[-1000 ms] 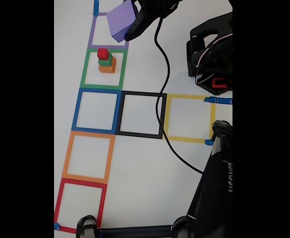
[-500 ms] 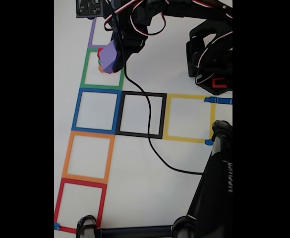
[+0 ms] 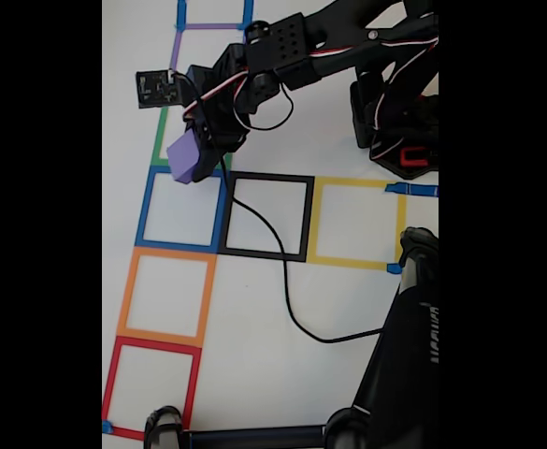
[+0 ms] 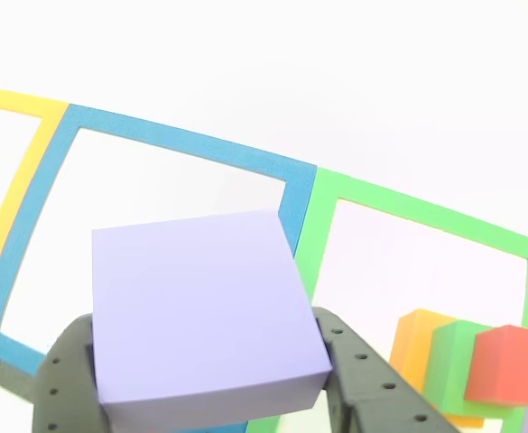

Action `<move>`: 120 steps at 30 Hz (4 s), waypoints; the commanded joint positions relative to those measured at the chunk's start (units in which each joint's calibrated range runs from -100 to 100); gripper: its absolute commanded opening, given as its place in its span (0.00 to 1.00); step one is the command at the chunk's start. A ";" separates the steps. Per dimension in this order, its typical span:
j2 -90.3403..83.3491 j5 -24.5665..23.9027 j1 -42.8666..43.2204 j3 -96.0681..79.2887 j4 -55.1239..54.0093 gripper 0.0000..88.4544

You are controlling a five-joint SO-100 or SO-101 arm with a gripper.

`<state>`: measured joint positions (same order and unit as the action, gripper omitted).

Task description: Tower of hanoi

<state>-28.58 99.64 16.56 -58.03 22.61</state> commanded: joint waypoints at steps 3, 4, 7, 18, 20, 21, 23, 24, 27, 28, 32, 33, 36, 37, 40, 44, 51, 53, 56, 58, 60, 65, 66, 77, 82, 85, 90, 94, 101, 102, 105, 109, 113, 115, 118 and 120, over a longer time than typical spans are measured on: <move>7.54 0.36 1.18 -5.97 -25.12 0.16; 9.00 0.36 1.47 -6.87 -28.12 0.16; 12.87 0.36 2.14 -8.42 -35.24 0.16; 24.98 0.36 6.16 -14.51 -58.00 0.16; 26.20 0.36 6.36 -15.60 -60.18 0.16; 26.60 0.36 6.36 -15.97 -60.67 0.16; 27.33 0.36 6.36 -16.24 -60.91 0.16; 27.65 0.36 6.26 -16.33 -60.99 0.16; 28.86 0.36 5.78 -16.24 -61.40 0.16; 29.26 0.36 5.78 -16.24 -61.72 0.16; 31.12 0.36 6.07 -15.78 -62.94 0.16; 31.69 0.36 6.26 -15.69 -63.50 0.16; 33.30 0.36 6.55 -14.69 -64.72 0.16; 33.87 0.36 6.55 -14.06 -64.72 0.16; 35.40 0.36 6.45 -12.51 -64.72 0.16; 37.82 0.36 6.45 -10.51 -64.88 0.16; 41.38 0.36 6.45 -6.78 -65.20 0.16; 42.02 0.36 6.45 -6.33 -65.20 0.16; 42.99 0.36 6.55 -6.15 -66.09 0.16; 43.39 0.36 6.93 -5.87 -66.42 0.16; 43.72 0.36 7.12 -5.33 -66.42 0.16; 44.12 0.36 7.51 -4.97 -66.42 0.16; 44.20 0.36 7.60 -4.97 -66.50 0.16; 44.93 0.36 6.83 -5.24 -67.47 0.19; 45.25 0.36 6.64 -5.33 -68.20 0.21; 45.33 0.36 6.64 -5.33 -68.36 0.21; 45.33 0.36 6.45 -5.69 -68.85 0.27; 45.25 0.36 6.16 -5.87 -69.09 0.31; 44.93 0.36 5.49 -7.06 -70.06 0.33; 44.77 0.36 5.40 -7.33 -70.22 0.33; 42.83 0.36 5.40 -8.87 -70.95 0.34; 37.82 0.36 6.45 -11.33 -70.79 0.33; 30.23 0.36 7.89 -12.87 -67.39 0.28; 26.03 0.36 8.18 -12.87 -63.83 0.20; 19.17 0.36 7.79 -13.33 -57.92 0.15; 12.87 0.36 6.93 -13.87 -51.52 0.12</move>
<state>-4.26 99.64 24.28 -71.49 -37.20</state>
